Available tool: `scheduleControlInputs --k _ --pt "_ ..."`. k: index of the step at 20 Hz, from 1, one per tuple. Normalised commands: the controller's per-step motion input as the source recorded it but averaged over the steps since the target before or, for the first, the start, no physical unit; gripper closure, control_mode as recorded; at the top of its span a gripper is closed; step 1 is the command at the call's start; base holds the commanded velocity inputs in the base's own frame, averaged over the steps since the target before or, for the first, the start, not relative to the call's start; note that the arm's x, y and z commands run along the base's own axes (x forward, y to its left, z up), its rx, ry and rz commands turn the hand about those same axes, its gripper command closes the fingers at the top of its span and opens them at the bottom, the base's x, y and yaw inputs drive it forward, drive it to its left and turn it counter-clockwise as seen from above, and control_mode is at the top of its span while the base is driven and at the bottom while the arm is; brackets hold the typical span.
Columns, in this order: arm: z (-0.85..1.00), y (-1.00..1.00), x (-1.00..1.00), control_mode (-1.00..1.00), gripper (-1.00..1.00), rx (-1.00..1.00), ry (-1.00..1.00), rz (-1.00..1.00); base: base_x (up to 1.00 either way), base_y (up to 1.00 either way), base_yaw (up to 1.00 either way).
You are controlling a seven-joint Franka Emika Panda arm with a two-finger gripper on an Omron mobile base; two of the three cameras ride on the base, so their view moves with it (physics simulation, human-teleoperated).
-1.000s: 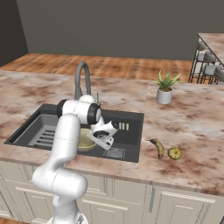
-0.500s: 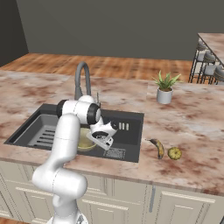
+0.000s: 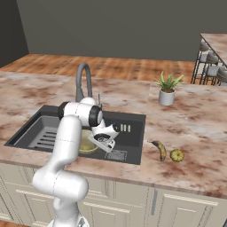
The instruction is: Remove the squash and banana from the sink. Then move the bowl and cup from the counter to the sink for washing.
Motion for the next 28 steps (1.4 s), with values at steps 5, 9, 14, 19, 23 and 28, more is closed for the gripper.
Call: scheduleControlInputs --k 5,9,14,19,23,28 --pt "0.03 0.03 0.11 -1.0 -1.0 0.0 0.0 -0.01 0.0 0.0 0.0" --pt "0.05 0.01 0.11 -1.0 -1.0 0.0 0.02 -0.02 0.0 0.0 0.0" --pt "0.09 0.0 0.1 -1.0 -1.0 0.0 0.04 -0.02 0.0 0.0 0.0" --pt "0.2 0.0 0.07 -1.0 -1.0 0.0 0.06 -0.03 0.0 0.0 0.0" --pt "0.22 -0.02 0.03 -1.0 -1.0 0.0 0.09 -0.04 0.0 0.0 0.0" --pt "0.24 -0.1 0.0 -1.0 -1.0 0.0 0.08 -0.06 0.0 0.0 0.0"
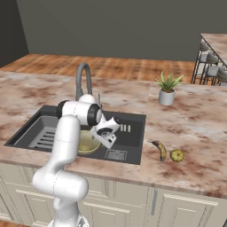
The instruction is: Remove the squash and banana from the sink. Then move the bowl and cup from the counter to the sink for washing.
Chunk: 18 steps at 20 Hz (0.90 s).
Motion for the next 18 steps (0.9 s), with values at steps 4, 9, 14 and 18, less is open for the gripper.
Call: scheduleControlInputs --k 4,9,14,18 --pt "0.27 -0.16 0.0 -1.0 -1.0 0.0 0.06 -0.07 0.0 0.0 0.0" --pt "0.33 -0.15 0.0 -1.0 -1.0 0.0 0.04 -0.06 0.0 0.0 0.0" --pt "0.3 -0.1 -0.04 -1.0 -1.0 0.0 0.02 -0.03 0.0 0.0 0.0" --pt "0.27 -0.04 -0.12 -1.0 -1.0 0.0 0.0 0.0 0.0 0.0 0.0"
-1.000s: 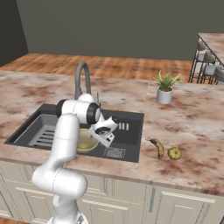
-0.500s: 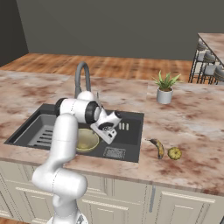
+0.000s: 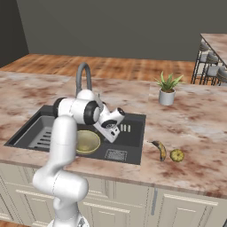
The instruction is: Remove the squash and banana from the sink. Then move the bowl and cup from the counter to the sink for washing.
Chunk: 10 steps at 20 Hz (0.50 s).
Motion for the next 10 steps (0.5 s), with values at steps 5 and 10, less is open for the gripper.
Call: scheduleControlInputs --k 5,10 --pt "0.27 0.0 -0.19 -1.0 -1.0 -0.03 0.0 0.0 0.0 0.0 0.0" --pt "0.27 -0.01 -0.25 -1.0 -1.0 -0.05 0.0 0.0 0.0 0.0 0.0"
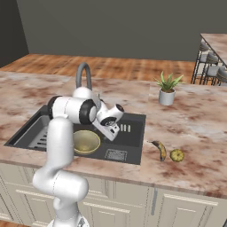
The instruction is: Remove the squash and banana from the sink. Then move the bowl and cup from the counter to the sink for washing.
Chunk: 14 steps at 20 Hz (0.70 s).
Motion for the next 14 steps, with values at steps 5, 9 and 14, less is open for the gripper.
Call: scheduleControlInputs --k 5,9,14 --pt "0.28 -0.03 -0.26 -1.0 -1.0 -0.06 0.0 0.0 0.0 0.0 0.0" --pt "0.28 -0.05 -0.3 -1.0 -1.0 -0.04 -0.01 0.02 0.0 0.0 0.0" --pt "0.31 -0.02 -0.3 -1.0 -1.0 -0.03 -0.01 0.03 0.0 0.0 0.0"
